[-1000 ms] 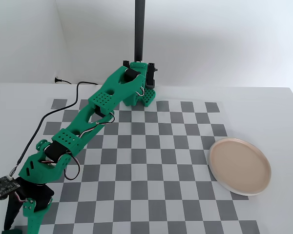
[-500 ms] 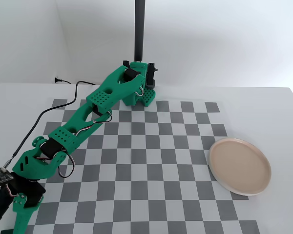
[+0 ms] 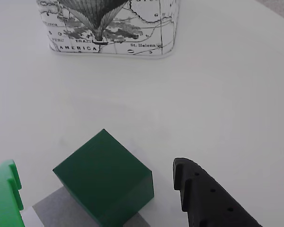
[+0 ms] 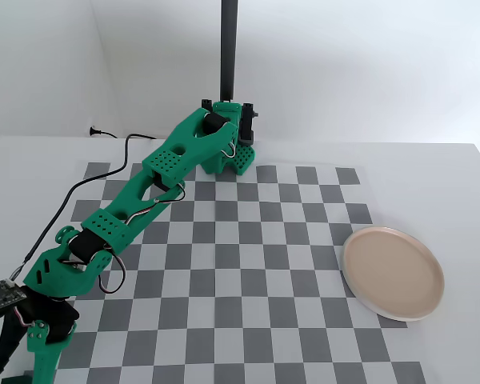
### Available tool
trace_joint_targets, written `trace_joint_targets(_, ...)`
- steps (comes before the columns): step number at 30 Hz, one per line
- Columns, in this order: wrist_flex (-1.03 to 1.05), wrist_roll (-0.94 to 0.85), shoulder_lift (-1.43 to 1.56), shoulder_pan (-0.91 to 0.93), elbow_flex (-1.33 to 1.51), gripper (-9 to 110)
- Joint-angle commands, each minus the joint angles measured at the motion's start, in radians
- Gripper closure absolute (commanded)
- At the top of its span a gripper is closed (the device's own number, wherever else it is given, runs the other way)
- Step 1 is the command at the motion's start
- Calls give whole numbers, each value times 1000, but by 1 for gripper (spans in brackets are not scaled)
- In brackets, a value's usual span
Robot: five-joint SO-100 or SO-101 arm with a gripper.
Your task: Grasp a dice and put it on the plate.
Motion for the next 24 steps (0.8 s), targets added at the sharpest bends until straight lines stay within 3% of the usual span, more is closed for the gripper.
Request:
trace_joint_targets(1, -5, 8, 40, -18, -67, 71)
trace_joint_targets(24, -91, 37, -34, -3, -69, 72)
